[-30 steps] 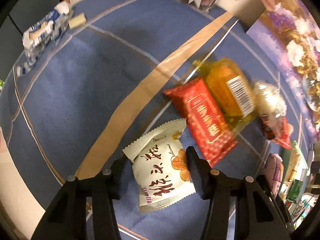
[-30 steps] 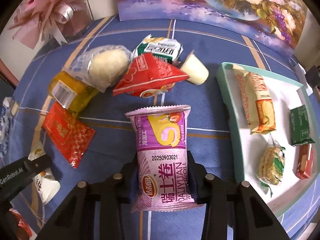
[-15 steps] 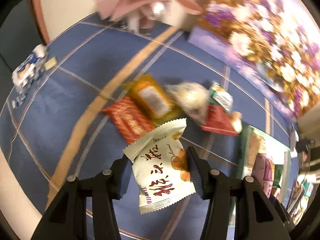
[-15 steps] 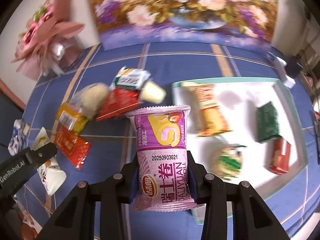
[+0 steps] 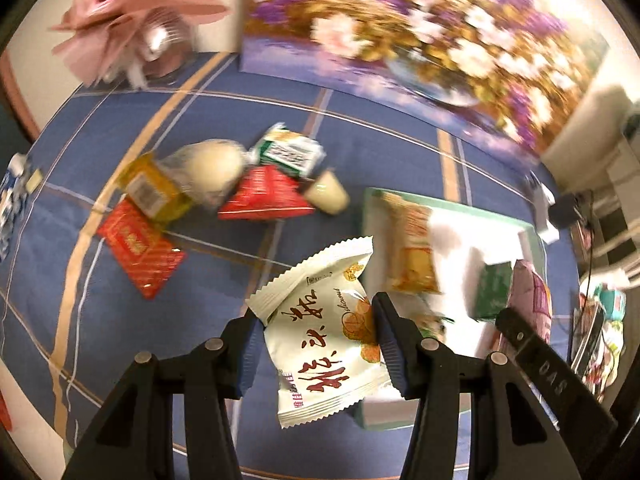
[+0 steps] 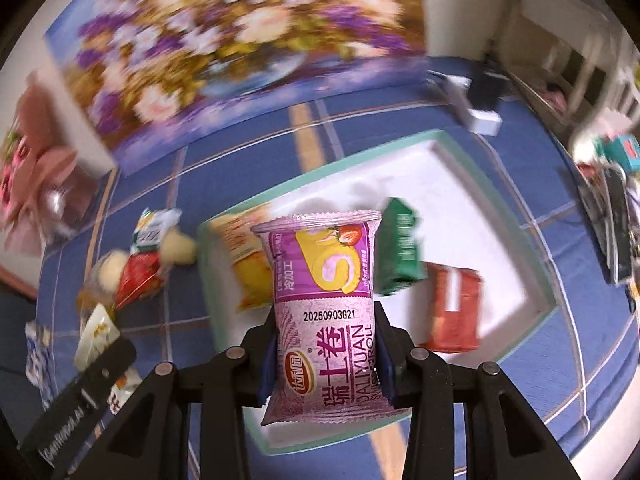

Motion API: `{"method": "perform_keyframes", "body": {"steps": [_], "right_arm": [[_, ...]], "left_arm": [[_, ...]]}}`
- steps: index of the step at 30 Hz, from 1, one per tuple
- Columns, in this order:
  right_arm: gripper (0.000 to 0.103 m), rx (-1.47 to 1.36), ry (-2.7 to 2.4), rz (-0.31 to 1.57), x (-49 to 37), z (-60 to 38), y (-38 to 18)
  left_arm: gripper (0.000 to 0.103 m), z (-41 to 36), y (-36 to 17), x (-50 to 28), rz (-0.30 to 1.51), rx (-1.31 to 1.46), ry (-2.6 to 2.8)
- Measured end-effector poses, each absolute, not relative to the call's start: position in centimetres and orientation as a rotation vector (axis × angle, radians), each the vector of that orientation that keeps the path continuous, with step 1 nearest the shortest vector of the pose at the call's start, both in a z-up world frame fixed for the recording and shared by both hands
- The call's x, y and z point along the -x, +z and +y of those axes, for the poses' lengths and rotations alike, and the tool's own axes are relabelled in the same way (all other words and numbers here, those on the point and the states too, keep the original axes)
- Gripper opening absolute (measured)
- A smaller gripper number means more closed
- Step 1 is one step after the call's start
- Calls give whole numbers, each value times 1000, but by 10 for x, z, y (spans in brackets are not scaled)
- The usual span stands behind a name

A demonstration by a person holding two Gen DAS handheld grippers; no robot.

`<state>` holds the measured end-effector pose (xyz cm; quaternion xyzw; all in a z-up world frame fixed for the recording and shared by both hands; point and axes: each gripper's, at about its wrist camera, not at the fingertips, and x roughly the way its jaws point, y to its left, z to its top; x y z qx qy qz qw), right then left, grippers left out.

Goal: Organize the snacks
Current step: 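Carry the white pack and pink pack over the white tray, then lower both packs into the tray and open both tools to release them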

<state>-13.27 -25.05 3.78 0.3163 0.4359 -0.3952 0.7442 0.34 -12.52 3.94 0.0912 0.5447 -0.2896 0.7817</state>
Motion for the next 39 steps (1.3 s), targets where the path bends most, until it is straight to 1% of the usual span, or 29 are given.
{"method": "perform_keyframes", "body": {"steps": [7,16,22,31,39], "right_arm": [[42,-769,-955,926,174,-289,35],[42,-838,-1008,903,207,-326,23],[42,-872,-1021,909,212,-347,5],[42,-844,-1006,892,202,-360,0],[42,-830,-982,908,189,-358,-6]], "left_arm": [[54,-164,43,32,1115,-294,-706],[54,-202,35,43,1094,-338,-760],[54,-227,28,41,1088,-353,-791],[54,-262,10,31,1090,-375,-787],[55,-271,-1,26,1114,-350,-782]]}}
